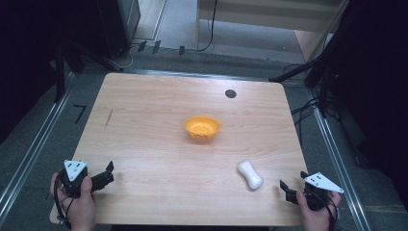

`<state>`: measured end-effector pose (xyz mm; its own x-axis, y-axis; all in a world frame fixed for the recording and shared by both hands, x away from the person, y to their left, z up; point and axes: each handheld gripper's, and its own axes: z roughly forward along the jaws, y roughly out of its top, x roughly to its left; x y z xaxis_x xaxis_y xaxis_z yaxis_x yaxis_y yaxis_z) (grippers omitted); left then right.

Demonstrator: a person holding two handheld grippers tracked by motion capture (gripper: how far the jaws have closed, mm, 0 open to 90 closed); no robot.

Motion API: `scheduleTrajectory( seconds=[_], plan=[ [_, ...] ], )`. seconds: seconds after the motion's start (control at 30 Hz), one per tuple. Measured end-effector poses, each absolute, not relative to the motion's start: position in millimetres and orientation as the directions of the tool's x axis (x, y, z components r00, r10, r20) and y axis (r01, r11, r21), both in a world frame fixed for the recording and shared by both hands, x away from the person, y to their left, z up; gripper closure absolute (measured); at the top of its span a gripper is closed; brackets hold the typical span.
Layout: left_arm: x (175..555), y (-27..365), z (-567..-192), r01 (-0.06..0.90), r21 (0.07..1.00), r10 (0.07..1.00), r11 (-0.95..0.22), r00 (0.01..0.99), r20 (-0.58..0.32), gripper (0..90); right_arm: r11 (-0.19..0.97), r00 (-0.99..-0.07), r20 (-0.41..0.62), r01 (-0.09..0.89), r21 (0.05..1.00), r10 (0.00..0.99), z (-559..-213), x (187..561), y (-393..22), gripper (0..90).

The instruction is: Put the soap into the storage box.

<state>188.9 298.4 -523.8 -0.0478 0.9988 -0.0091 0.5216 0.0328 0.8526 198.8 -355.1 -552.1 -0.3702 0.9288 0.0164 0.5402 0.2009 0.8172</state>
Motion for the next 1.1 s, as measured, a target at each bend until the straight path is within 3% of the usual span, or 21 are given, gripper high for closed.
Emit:
scheduleTrajectory(
  seconds=[0.23, 0.63, 0.8, 1.1],
  plan=[
    [190, 292, -524, 0.539, 0.842, 1.000, -0.019, -0.007, 0.027, 0.0, 0.186, -0.364, 0.030, 0.543, 0.819, 0.931, -552, 200, -357, 12.6],
    [190, 291, -525, 0.545, 0.838, 0.999, -0.033, 0.017, 0.029, 0.0, 0.275, -0.400, -0.016, 0.600, 0.751, 0.916, -545, 204, -350, 12.9],
    [190, 290, -525, 0.545, 0.837, 0.999, -0.042, 0.028, 0.032, 0.0, 0.371, -0.463, -0.056, 0.625, 0.687, 0.885, -534, 207, -339, 12.7],
    [190, 290, -525, 0.543, 0.839, 0.999, -0.043, 0.033, 0.029, 0.0, 0.393, -0.481, -0.015, 0.697, 0.600, 0.877, -527, 215, -319, 13.6]
  ],
)
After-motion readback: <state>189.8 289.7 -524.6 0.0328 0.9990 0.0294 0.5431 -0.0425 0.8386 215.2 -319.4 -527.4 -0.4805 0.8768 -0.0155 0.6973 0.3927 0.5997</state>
